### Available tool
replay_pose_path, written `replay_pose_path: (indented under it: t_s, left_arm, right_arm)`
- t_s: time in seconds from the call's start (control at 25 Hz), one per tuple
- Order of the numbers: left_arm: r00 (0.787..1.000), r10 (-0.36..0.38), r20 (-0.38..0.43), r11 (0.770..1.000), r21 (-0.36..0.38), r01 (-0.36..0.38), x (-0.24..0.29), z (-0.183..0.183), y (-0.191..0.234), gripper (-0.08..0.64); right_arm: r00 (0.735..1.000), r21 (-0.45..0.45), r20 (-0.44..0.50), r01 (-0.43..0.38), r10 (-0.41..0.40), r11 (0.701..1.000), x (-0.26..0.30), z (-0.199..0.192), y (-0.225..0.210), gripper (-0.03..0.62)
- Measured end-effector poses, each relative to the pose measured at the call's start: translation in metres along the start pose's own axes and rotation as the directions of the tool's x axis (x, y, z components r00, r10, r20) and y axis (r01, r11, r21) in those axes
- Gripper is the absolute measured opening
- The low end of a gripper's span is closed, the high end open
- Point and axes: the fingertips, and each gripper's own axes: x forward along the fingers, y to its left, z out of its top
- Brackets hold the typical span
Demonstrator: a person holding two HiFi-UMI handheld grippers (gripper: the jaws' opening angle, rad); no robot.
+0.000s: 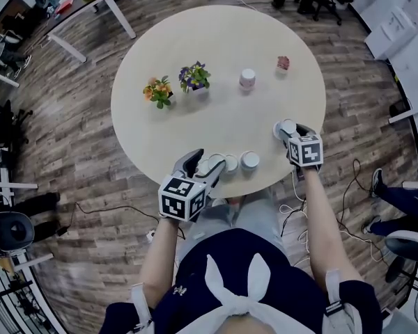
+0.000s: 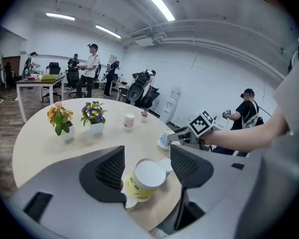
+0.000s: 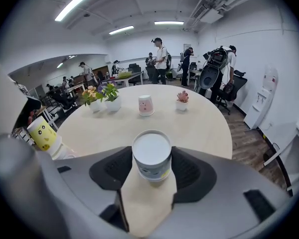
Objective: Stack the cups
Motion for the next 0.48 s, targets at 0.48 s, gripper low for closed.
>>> replay_pose_path:
  t_s: [0.48]
  left_arm:
    - [0.982,0.085,0.166,0.991,-0.112,-0.067,-0.04,0.035,0.039,0.111]
  right_arm:
    - [0.988,-0.039,0.152,-0.032,0.038,0.999,-0.066,0.036,0.028,0.25]
